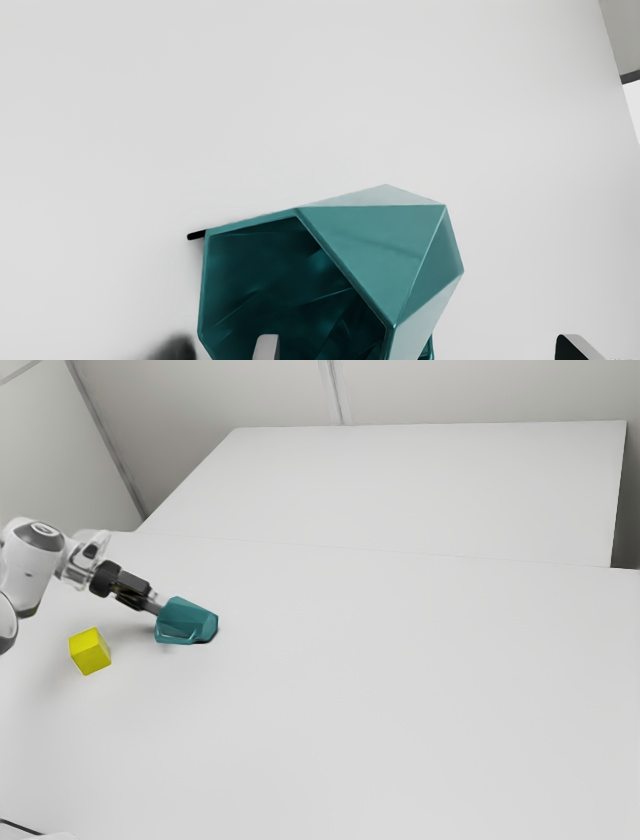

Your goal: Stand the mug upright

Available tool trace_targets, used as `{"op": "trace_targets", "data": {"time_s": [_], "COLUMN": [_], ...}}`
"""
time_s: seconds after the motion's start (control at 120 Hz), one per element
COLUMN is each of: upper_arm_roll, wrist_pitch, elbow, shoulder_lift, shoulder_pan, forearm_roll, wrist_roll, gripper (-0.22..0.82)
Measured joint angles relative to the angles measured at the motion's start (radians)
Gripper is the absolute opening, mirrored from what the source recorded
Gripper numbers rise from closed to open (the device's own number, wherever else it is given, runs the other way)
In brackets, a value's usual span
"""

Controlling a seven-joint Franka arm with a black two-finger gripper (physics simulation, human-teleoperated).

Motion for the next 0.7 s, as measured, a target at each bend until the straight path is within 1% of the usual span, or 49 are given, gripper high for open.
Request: {"op": "trace_targets", "data": {"time_s": [0.2,0.258,0.367,0.5,0.633,0.7], "upper_arm_roll": [-0.004,-0.004,-0.005,-0.004,-0.011,-0.015], "wrist_pitch": [-0.052,-0.065,-0.084,-0.101,-0.113,-0.122], "elbow": [-0.003,-0.004,-0.006,-0.006,-0.006,-0.005], "shoulder_lift": [0.019,0.023,0.026,0.025,0.020,0.014], "shoulder_pan": [-0.006,-0.007,-0.005,-0.001,-0.002,-0.003], "forearm_roll": [-0.042,-0.052,-0.062,-0.066,-0.068,-0.068], "wrist_roll": [0.025,0.031,0.041,0.052,0.061,0.064], "gripper": [0.60,0.57,0.43,0.20,0.03,-0.04]}}
